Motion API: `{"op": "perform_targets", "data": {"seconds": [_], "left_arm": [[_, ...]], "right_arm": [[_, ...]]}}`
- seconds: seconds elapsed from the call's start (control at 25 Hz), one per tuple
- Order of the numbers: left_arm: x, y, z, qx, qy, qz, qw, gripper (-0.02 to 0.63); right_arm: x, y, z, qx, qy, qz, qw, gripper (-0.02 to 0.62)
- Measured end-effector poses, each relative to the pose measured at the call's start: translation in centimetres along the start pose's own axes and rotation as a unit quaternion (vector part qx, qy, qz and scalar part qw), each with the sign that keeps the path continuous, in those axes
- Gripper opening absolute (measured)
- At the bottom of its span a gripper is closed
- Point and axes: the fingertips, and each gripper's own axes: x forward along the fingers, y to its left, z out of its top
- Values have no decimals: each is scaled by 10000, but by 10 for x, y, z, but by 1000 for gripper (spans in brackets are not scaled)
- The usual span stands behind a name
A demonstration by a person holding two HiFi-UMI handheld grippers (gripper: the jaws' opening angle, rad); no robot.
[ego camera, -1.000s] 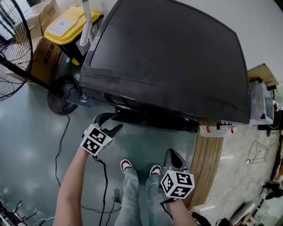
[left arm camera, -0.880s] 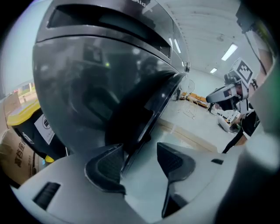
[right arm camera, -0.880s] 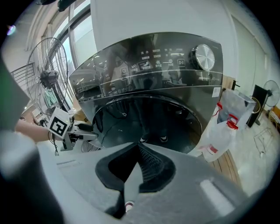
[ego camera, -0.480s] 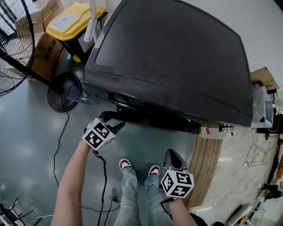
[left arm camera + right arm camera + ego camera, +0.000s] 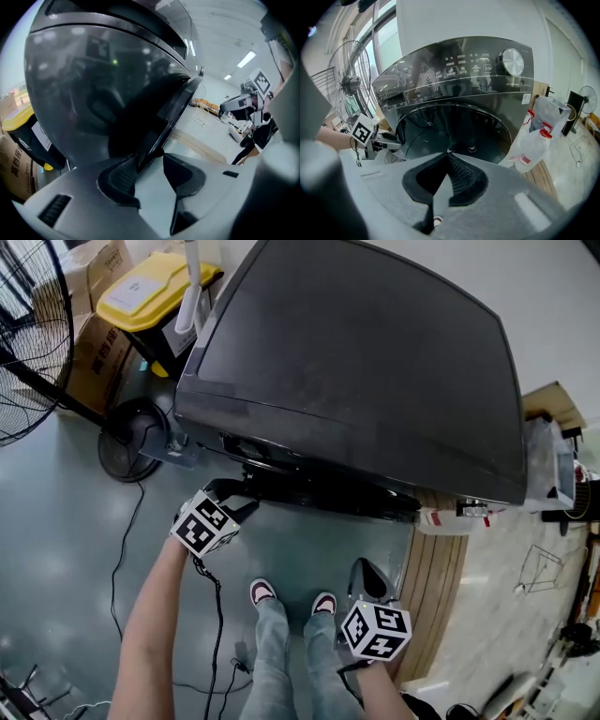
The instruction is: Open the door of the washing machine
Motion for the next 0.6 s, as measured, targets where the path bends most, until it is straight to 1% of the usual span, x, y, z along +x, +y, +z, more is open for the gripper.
{"op": "perform_targets", "data": {"seconds": [0.12,0.32,0.44,0.6], "left_arm": [[-4,-17,-12,87,223,-302,9993,151],[-11,-48,-35,32,123,-459,9989,141],[-13,-61,-43,59,95,-471,9988,137],[-14,-70,-52,24,91,-311,9995,135]], "right_arm": [[-4,-4,-1,6,-2,-14,10000,5],[-11,-5,2,-41,-46,-22,10000,5],[-16,-4,5,-86,-81,-8,9999,5],[-22,0,6,-123,-111,24,9999,5]]}}
